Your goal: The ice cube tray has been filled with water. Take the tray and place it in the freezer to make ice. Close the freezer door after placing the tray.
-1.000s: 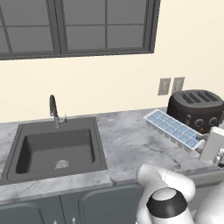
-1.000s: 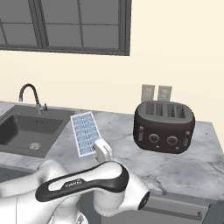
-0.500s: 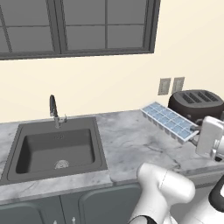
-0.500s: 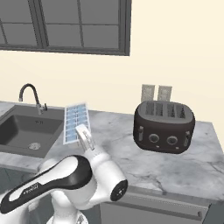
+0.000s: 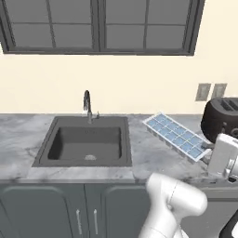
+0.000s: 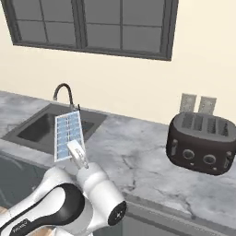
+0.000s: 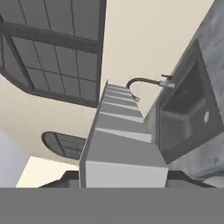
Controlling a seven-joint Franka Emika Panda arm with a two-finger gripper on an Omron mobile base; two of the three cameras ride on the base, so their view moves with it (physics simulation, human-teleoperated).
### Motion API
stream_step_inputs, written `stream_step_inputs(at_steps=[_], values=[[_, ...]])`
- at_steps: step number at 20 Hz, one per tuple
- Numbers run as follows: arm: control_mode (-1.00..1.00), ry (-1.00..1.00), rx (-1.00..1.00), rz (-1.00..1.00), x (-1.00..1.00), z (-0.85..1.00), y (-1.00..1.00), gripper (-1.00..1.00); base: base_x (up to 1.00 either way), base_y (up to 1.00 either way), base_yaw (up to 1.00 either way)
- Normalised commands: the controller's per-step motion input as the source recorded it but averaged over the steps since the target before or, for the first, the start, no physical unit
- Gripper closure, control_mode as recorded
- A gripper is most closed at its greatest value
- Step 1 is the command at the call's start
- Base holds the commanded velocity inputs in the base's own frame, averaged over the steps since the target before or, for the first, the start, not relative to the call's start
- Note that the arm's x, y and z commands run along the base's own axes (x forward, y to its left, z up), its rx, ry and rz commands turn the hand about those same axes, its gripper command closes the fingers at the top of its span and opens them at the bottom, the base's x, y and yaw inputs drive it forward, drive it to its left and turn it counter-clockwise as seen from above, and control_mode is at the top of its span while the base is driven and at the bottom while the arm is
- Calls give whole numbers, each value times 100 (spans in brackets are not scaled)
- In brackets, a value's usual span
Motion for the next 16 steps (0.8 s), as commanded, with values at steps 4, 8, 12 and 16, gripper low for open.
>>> stream_step_inputs(at_steps=[4, 8, 12, 16], values=[[100, 0, 0, 0, 0, 0, 0, 100, -38, 65, 91], [100, 0, 0, 0, 0, 0, 0, 100, -19, 75, 85], [100, 0, 0, 0, 0, 0, 0, 100, -2, 75, 74], [100, 0, 0, 0, 0, 0, 0, 100, 0, 71, 70]])
